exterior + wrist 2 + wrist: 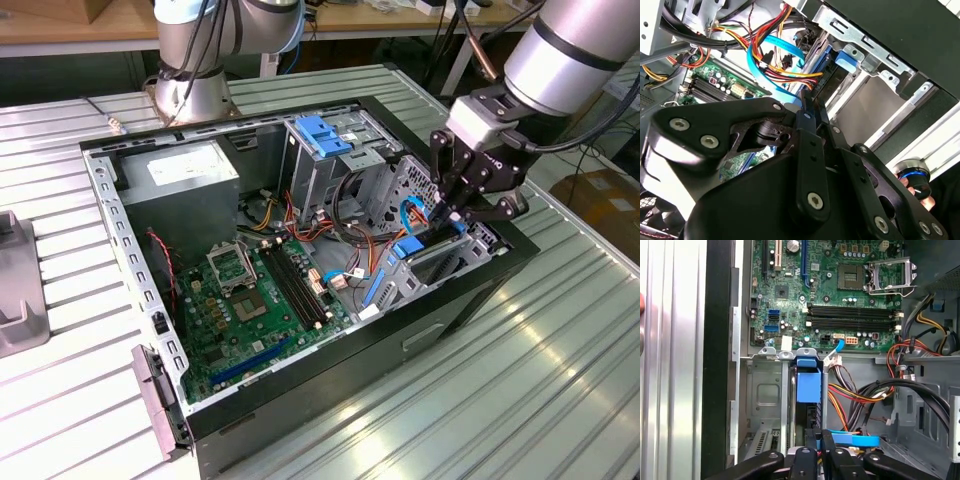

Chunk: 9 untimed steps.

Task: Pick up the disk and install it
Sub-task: 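Insert the second disk wire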

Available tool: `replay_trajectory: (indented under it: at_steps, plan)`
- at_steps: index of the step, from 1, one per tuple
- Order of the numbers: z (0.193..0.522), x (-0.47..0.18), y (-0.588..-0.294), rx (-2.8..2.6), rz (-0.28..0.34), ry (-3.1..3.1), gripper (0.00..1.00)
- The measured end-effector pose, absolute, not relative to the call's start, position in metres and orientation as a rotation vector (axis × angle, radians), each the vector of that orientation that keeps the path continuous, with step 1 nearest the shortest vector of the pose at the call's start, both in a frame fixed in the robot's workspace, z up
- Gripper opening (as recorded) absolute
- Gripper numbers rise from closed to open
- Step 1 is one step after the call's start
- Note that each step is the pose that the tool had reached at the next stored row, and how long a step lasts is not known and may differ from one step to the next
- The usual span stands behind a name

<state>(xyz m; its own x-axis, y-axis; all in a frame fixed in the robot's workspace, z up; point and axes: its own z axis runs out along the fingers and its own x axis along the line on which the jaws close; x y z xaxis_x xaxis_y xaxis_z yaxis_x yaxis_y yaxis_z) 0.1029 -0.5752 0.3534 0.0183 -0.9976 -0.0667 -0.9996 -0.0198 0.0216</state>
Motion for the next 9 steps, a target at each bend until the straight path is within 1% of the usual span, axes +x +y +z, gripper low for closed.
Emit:
replay_trajectory:
  at_steps: [9]
  plan:
    - [0.3479, 0.1028, -0.5758, -2.219, 0.097, 2.178, 0.16]
